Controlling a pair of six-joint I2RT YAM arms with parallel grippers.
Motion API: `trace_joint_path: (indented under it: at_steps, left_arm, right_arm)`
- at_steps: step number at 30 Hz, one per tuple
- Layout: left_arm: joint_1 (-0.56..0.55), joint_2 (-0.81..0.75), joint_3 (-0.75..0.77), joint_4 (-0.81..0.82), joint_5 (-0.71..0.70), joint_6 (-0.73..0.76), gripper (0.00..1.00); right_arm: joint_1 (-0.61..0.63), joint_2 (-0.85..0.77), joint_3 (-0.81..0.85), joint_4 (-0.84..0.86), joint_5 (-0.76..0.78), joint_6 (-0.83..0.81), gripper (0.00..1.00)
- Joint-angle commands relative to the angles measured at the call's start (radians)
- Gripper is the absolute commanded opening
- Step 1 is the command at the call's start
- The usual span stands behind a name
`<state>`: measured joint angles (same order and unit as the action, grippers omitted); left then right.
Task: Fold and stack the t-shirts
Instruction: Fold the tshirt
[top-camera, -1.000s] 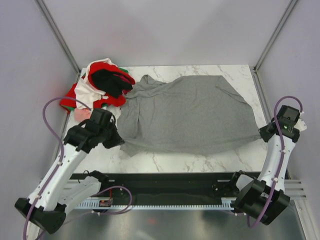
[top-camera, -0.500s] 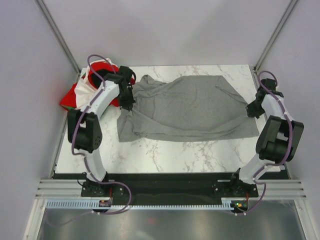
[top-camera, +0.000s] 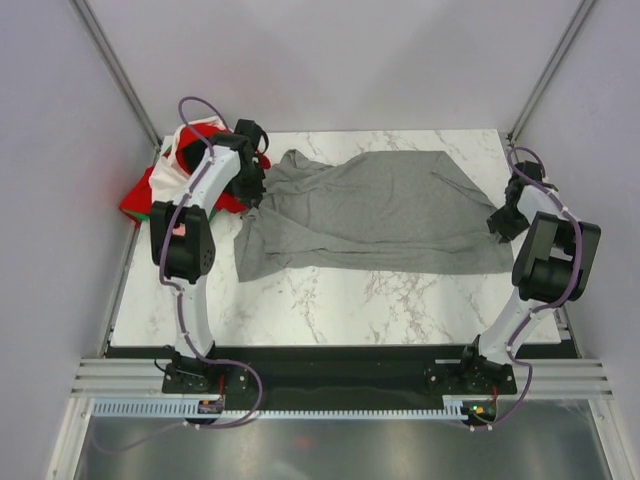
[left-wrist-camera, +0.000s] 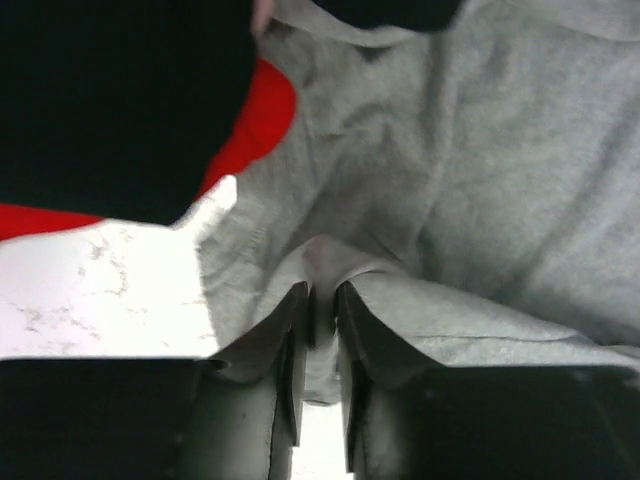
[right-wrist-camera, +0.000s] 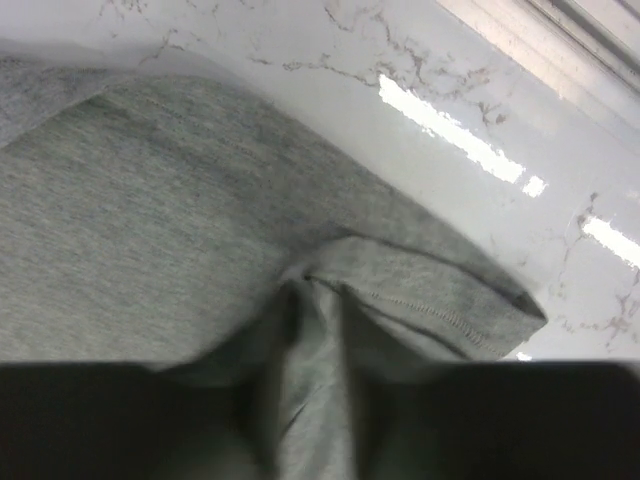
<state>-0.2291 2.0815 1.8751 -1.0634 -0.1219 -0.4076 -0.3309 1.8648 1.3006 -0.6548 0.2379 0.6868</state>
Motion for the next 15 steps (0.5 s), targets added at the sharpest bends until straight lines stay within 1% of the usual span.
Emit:
trace_joint_path:
  at_steps: [1, 2, 3, 4, 6, 7, 8, 9, 10, 11, 12, 13, 14, 15]
  left_arm:
    - [0.054, 0.052, 0.088, -0.082, -0.03, 0.032, 0.27]
    - [0.068, 0.052, 0.129, -0.105, -0.004, 0.021, 0.42]
    - [0.07, 0.046, 0.137, -0.116, 0.004, 0.02, 0.69]
    - [0.068, -0.009, 0.136, -0.115, 0.01, 0.018, 0.77]
    - [0.066, -0.081, 0.098, -0.109, 0.021, 0.01, 0.87]
    - [0.066, -0.148, 0.081, -0.104, 0.018, 0.01, 0.91]
    - [0.066, -0.191, 0.032, -0.098, 0.002, 0.006, 0.91]
    - [0.066, -0.231, -0.002, -0.087, -0.004, 0.001, 0.92]
    - [0.066, -0.317, -0.092, -0.055, -0.002, -0.016, 0.92]
    - [0.066, -0.36, -0.147, -0.028, 0.019, -0.029, 0.92]
    - [0.066, -0.404, -0.207, 0.002, 0.04, -0.042, 0.9]
    - [0.066, -0.505, -0.34, 0.078, 0.076, -0.072, 0.89]
    - [0.066, -0.555, -0.414, 0.124, 0.096, -0.091, 0.89]
    - [0.068, -0.616, -0.492, 0.175, 0.117, -0.106, 0.88]
  right_arm:
    - [-0.002, 0.033, 0.041, 0.021, 0.009, -0.041, 0.56]
    - [-0.002, 0.042, 0.057, 0.009, 0.005, -0.049, 0.84]
    - [-0.002, 0.042, 0.087, -0.005, 0.006, -0.059, 0.98]
    - [-0.003, 0.036, 0.094, -0.02, 0.008, -0.069, 0.98]
    - [-0.013, -0.022, 0.073, -0.034, 0.024, -0.078, 0.98]
    - [-0.019, -0.056, 0.049, -0.031, 0.024, -0.081, 0.98]
    - [-0.032, -0.131, 0.022, -0.029, 0.021, -0.084, 0.98]
    - [-0.039, -0.172, -0.047, -0.026, 0.029, -0.089, 0.98]
    - [-0.055, -0.253, -0.085, -0.013, 0.038, -0.093, 0.98]
    - [-0.068, -0.291, -0.165, -0.005, 0.038, -0.102, 0.98]
    - [-0.083, -0.327, -0.203, 0.006, 0.028, -0.107, 0.98]
    - [-0.117, -0.384, -0.242, 0.029, 0.012, -0.112, 0.98]
    - [-0.129, -0.406, -0.314, 0.044, -0.006, -0.115, 0.98]
    - [-0.14, -0.424, -0.343, 0.067, -0.041, -0.113, 0.98]
